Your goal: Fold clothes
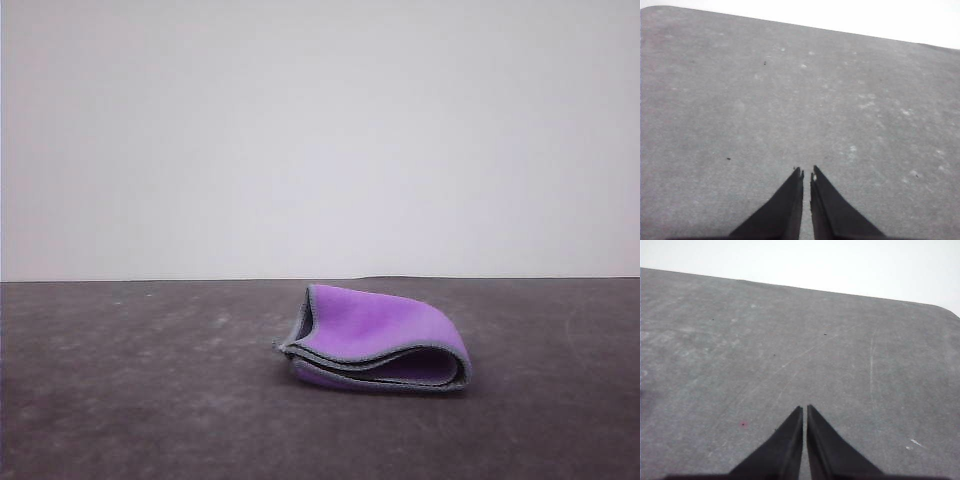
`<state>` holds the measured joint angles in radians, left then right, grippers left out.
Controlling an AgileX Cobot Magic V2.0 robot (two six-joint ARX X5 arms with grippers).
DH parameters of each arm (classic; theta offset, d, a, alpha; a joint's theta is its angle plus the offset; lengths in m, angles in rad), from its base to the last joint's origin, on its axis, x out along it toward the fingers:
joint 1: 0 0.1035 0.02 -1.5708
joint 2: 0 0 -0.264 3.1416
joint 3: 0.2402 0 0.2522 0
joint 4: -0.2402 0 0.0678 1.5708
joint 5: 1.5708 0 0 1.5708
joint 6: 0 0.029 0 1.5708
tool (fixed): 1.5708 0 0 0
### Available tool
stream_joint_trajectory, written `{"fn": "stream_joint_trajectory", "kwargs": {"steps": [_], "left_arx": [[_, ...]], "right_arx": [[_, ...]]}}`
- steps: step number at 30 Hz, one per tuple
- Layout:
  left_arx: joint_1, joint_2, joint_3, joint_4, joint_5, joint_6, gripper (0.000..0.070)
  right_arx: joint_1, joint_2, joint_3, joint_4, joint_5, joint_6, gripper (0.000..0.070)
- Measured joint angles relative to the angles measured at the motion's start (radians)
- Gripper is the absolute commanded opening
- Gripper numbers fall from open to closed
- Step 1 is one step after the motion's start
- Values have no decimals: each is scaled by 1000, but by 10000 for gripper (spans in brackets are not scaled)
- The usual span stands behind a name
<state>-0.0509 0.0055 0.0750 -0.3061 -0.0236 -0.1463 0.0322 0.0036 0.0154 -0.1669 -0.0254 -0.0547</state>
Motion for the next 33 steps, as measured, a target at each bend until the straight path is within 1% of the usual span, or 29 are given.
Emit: {"fn": "stream_joint_trajectory", "kwargs": {"steps": [33], "left_arx": [[0, 0, 0, 0, 0, 0, 16]], "right_arx": [[0, 0, 0, 0, 0, 0, 6]]}}
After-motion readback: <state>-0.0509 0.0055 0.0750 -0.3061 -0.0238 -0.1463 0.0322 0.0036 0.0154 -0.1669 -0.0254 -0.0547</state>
